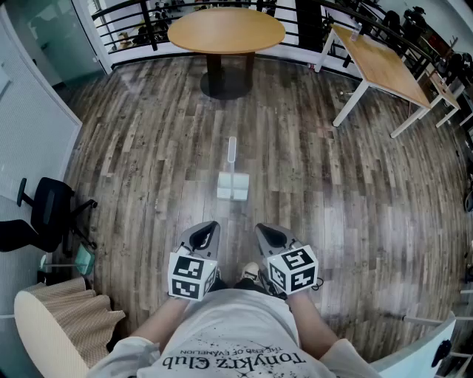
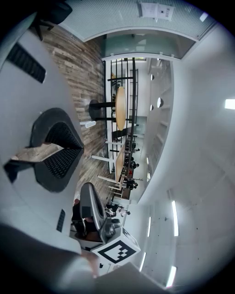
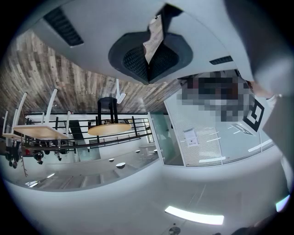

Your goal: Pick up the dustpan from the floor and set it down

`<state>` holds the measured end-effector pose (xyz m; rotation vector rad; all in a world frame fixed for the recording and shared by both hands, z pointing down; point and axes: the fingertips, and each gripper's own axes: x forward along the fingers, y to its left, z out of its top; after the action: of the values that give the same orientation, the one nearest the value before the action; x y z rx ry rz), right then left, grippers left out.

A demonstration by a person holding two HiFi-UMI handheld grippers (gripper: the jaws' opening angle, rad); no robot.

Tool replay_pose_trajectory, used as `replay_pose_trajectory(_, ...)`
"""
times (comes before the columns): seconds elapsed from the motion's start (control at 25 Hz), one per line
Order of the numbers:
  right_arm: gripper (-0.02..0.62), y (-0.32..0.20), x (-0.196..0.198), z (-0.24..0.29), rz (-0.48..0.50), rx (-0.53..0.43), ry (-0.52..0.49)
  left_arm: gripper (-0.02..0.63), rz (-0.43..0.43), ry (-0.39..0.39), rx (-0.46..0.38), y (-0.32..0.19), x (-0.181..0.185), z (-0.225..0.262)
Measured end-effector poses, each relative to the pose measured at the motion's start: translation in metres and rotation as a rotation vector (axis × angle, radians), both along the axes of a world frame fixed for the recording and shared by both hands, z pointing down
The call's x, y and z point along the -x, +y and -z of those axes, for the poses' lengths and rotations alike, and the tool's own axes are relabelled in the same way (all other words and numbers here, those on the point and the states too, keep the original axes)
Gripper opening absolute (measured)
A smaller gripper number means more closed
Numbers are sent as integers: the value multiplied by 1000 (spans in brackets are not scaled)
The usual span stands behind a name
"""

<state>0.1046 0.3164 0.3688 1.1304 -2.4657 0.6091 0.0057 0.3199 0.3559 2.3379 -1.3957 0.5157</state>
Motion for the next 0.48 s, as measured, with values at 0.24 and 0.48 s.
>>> replay_pose_trajectory(0.24, 25, -4, 4, -4, 6, -1, 4, 23, 1, 0, 6, -3, 4, -4)
replay_pose_trajectory(0.48, 25, -12, 3, -4, -39, -3, -21, 23, -10, 4, 14, -7, 7, -6)
